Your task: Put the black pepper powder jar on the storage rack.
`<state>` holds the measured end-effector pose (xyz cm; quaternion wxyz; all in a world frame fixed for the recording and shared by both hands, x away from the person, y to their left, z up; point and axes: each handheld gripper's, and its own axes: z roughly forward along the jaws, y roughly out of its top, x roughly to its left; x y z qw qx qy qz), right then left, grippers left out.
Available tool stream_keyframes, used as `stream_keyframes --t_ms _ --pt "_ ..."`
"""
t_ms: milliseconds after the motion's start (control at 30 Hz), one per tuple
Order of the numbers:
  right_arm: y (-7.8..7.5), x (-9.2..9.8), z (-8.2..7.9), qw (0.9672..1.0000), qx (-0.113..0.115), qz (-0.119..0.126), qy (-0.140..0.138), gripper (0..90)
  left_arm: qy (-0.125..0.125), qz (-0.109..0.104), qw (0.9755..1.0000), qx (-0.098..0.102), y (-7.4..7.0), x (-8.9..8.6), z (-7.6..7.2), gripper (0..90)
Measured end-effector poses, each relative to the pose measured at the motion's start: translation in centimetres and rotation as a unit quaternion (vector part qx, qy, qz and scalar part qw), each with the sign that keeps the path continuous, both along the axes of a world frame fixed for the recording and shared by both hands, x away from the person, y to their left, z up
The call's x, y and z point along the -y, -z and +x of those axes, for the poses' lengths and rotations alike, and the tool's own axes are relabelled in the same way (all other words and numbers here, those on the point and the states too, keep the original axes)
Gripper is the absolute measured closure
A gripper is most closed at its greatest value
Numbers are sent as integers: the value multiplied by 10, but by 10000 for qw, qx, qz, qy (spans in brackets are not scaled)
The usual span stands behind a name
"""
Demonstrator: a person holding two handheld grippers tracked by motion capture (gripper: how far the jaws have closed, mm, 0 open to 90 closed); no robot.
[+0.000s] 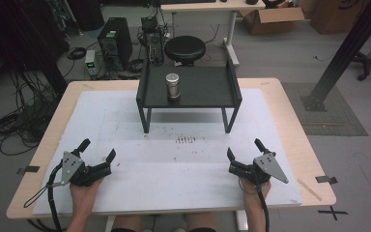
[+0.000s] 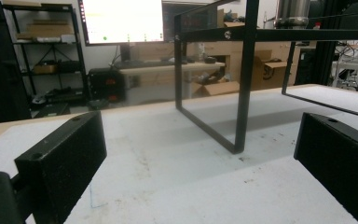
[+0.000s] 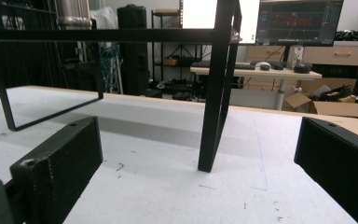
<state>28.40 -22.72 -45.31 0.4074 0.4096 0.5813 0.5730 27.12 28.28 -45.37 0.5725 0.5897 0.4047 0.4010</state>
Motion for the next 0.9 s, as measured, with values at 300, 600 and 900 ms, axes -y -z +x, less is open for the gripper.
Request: stream_keyframes --t_ms 300,600,900 --pt "1 2 -3 9999 150 66 -17 3 2 1 10000 3 0 0 0 26" --pt "1 2 -2 9999 119 66 -23 1 -16 0 10000 19 0 0 0 26" --pt "1 1 -2 9999 126 59 -30 1 -34 3 10000 11 0 0 0 26"
